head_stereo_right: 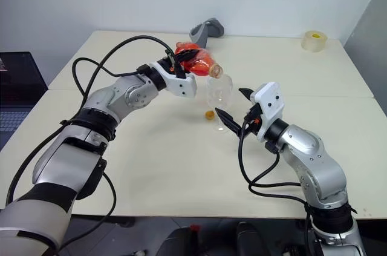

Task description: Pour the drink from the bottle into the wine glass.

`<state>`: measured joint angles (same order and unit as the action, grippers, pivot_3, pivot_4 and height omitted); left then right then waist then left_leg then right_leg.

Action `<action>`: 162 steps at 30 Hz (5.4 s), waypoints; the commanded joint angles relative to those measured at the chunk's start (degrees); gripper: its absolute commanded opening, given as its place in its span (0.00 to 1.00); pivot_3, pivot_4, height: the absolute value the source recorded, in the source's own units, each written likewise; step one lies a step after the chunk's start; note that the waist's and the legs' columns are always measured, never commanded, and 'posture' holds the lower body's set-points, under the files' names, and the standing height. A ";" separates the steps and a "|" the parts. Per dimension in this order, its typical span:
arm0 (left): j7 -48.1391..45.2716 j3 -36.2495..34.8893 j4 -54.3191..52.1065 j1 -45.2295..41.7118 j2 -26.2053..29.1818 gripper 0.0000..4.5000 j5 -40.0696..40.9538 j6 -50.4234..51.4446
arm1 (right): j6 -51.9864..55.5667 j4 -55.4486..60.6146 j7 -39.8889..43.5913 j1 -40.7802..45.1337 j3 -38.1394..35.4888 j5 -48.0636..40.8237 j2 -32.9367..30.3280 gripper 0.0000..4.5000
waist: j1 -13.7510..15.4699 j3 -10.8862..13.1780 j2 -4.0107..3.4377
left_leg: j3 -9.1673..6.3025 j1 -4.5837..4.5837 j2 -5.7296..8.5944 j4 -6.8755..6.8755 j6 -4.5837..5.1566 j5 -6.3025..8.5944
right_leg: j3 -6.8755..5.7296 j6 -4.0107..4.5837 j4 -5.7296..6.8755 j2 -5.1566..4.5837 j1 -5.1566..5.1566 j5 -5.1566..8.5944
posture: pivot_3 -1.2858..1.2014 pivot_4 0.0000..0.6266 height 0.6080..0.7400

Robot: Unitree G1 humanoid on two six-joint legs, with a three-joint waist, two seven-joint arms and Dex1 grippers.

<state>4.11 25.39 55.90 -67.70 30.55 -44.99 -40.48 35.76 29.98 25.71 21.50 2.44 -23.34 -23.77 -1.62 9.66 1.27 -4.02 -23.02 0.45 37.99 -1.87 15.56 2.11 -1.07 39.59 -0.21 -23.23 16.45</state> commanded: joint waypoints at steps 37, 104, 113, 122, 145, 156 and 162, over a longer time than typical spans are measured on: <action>10.34 2.70 2.28 -5.92 3.21 0.17 -4.61 -1.93 | -1.51 1.00 1.04 1.32 0.04 0.92 -0.58 1.00 | 0.00 0.00 0.00 | 0.08 0.02 0.00 0.07 -0.01 -0.01 | 0.03 -0.01 0.18 0.00 -0.05 0.00 | 0.52 0.24 1.00; -22.07 -17.89 -11.54 9.42 -6.36 0.17 35.98 16.08 | -0.82 4.68 9.87 -2.66 -2.49 -5.07 -6.58 1.00 | -0.10 -0.03 0.02 | 0.16 0.04 -0.01 0.22 -0.01 -0.01 | 0.11 -0.03 0.37 -0.02 -0.08 0.02 | 0.52 0.24 1.00; -25.27 -28.62 -27.93 23.72 -8.36 0.17 49.55 35.36 | -0.05 5.84 8.51 0.13 4.21 -3.80 -4.97 1.00 | -0.45 -0.11 0.01 | 0.09 0.09 -0.07 0.22 -0.01 -0.01 | 0.18 -0.03 0.41 0.01 -0.08 0.02 | 0.52 0.24 1.00; -22.09 -35.74 -22.47 30.00 -8.99 0.17 53.66 36.41 | -3.93 0.95 9.79 2.01 11.21 2.58 -3.28 1.00 | 0.25 -0.15 0.08 | -0.09 -0.01 -0.03 0.48 -0.01 0.00 | 0.11 -0.02 0.38 -0.03 0.01 0.02 | 0.52 0.24 1.00; -28.78 -37.73 -17.83 34.40 -9.67 0.94 56.09 28.00 | 0.91 3.12 12.35 1.12 10.81 0.00 -2.29 1.00 | -0.10 -0.18 0.13 | -0.08 0.02 -0.05 0.42 -0.01 0.01 | 0.15 -0.02 0.38 -0.05 0.00 0.02 | 0.52 0.24 1.00; -20.98 -38.09 -51.58 53.45 -7.12 1.00 51.57 42.30 | -0.85 4.64 3.61 -13.59 -4.37 -1.63 -2.97 1.00 | 0.04 -0.24 0.19 | -0.08 0.07 -0.06 0.31 0.00 0.02 | 0.20 -0.02 0.33 -0.08 0.07 0.02 | 0.52 0.24 1.00; -15.37 -39.84 -60.65 61.08 -9.17 1.00 50.98 47.18 | -19.61 -10.47 -7.75 -17.70 -10.59 8.29 6.07 1.00 | 0.05 -0.35 0.17 | -0.03 0.19 -0.07 0.18 -0.01 0.01 | 0.22 -0.02 0.37 -0.05 0.08 0.02 | 0.52 0.24 1.00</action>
<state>-12.27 -14.12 -1.22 -7.14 22.00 6.27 6.63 21.40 20.73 19.62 3.99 -7.35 -16.71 -18.85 -1.57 9.31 1.45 -4.01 -22.83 0.39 38.16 -1.88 15.57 2.37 -1.08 39.95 -0.26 -23.16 16.47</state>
